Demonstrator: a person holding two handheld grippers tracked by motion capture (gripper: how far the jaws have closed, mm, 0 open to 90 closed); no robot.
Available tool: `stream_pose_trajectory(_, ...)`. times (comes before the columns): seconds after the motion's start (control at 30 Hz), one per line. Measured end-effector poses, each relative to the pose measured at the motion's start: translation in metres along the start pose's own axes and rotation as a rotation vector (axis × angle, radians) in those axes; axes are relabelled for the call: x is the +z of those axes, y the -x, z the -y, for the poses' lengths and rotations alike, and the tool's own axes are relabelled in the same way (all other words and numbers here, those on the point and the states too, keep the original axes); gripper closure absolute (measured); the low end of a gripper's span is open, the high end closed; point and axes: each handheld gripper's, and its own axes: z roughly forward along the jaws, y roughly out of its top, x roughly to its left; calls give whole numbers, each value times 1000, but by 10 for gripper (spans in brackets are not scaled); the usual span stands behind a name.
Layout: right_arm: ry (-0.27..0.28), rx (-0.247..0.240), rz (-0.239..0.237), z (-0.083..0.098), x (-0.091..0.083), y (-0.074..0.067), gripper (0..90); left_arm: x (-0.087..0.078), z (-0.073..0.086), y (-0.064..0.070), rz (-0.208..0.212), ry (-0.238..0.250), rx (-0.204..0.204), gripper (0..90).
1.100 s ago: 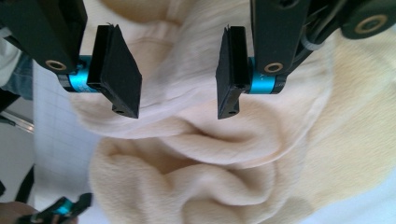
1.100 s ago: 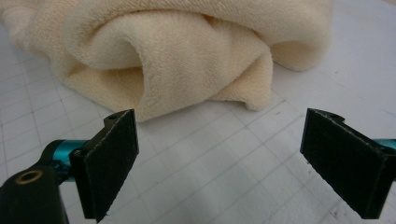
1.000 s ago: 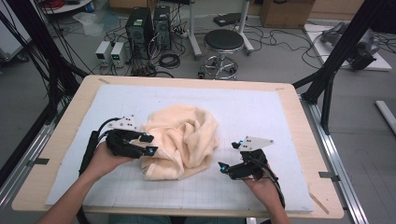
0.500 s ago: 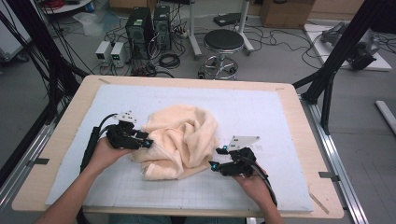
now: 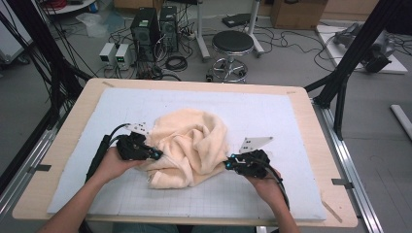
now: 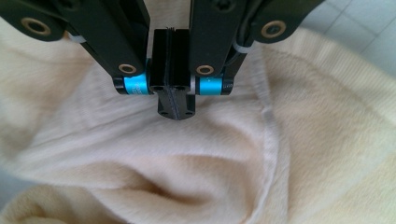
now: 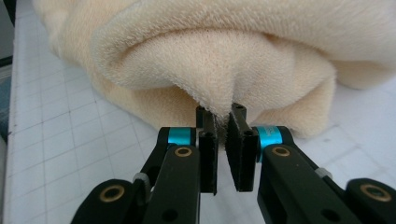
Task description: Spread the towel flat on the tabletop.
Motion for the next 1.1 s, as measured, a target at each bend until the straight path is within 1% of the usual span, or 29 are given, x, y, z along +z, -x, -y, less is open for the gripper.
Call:
stream_pose_trajectory(0.03, 3, -5, 6, 0, -5, 1, 840, -2, -4, 4, 15, 20, 0, 896)
stream_pose_trajectory(0.1, 3, -26, 23, -4, -25, 6, 839, -5, -9, 9, 30, 45, 5, 896)
stream_pose_trajectory(0.13, 3, -26, 23, -4, -25, 6, 839, -5, -12, 11, 32, 53, 13, 896)
stream_pose_trajectory(0.17, -4, -33, 44, -6, -39, 8, 839, -5, -16, 14, 39, 63, 19, 896)
stream_pose_trajectory(0.2, -4, -33, 44, -6, -39, 8, 839, -5, -19, 16, 44, 66, 26, 896)
stream_pose_trajectory(0.23, -8, -36, 53, -7, -46, 9, 839, -3, -21, 18, 53, 77, 24, 896)
stream_pose_trajectory(0.3, -6, -41, 78, -9, -63, 15, 839, 2, -26, 23, 63, 70, 46, 895)
stream_pose_trajectory(0.33, -6, -41, 78, -9, -63, 15, 839, 2, -26, 23, 63, 70, 46, 895)
stream_pose_trajectory(0.37, -6, -39, 79, -11, -71, 20, 838, 4, -27, 24, 63, 56, 62, 889)
stream_pose_trajectory(0.4, -6, -39, 79, -11, -71, 20, 838, 6, -27, 24, 62, 51, 62, 889)
stream_pose_trajectory(0.43, -22, -35, 85, -11, -73, 25, 836, 13, -27, 25, 65, 28, 70, 832)
stream_pose_trajectory(0.47, -22, -35, 85, -11, -73, 25, 836, 13, -27, 25, 65, 28, 70, 794)
stream_pose_trajectory(0.5, -42, -29, 79, -9, -68, 28, 829, 17, -27, 26, 60, 15, 78, 746)
stream_pose_trajectory(0.53, -42, -29, 79, -9, -68, 28, 829, 20, -27, 26, 68, 9, 83, 746)
stream_pose_trajectory(0.6, -51, -19, 70, -5, -60, 28, 822, 27, -28, 28, 87, 0, 108, 684)
stream_pose_trajectory(0.63, -50, -11, 67, 0, -54, 27, 815, 30, -28, 30, 98, 1, 114, 603)
stream_pose_trajectory(0.67, -50, -11, 67, 0, -54, 27, 815, 33, -29, 31, 118, -3, 115, 603)
stream_pose_trajectory(0.7, -35, 6, 60, 5, -51, 27, 810, 35, -29, 32, 141, -4, 121, 566)
stream_pose_trajectory(0.73, -35, 6, 60, 5, -51, 27, 810, 37, -29, 34, 148, -8, 129, 566)
stream_pose_trajectory(0.77, -25, 11, 58, 8, -49, 27, 808, 40, -29, 36, 166, -10, 146, 522)
stream_pose_trajectory(0.8, -25, 11, 58, 8, -49, 27, 808, 40, -29, 36, 166, -10, 146, 515)
stream_pose_trajectory(0.83, -26, 22, 58, 10, -48, 27, 804, 44, -29, 38, 190, -6, 154, 504)
stream_pose_trajectory(0.87, -26, 22, 58, 10, -48, 27, 804, 44, -29, 38, 190, -6, 154, 488)
stream_pose_trajectory(0.9, -25, 21, 53, 11, -47, 27, 800, 48, -29, 39, 211, -16, 166, 488)
stream_pose_trajectory(0.93, -25, 21, 53, 11, -47, 27, 800, 48, -29, 39, 211, -16, 166, 488)
stream_pose_trajectory(1.0, -27, 16, 53, 11, -46, 27, 794, 53, -29, 40, 212, -40, 172, 491)
stream_pose_trajectory(1.03, -26, 14, 47, 10, -45, 27, 789, 61, -28, 41, 211, -74, 178, 528)
stream_pose_trajectory(1.07, -26, 14, 47, 10, -45, 27, 789, 61, -28, 41, 211, -74, 178, 544)
stream_pose_trajectory(1.1, -30, 18, 45, 10, -44, 26, 788, 66, -27, 42, 202, -98, 184, 568)
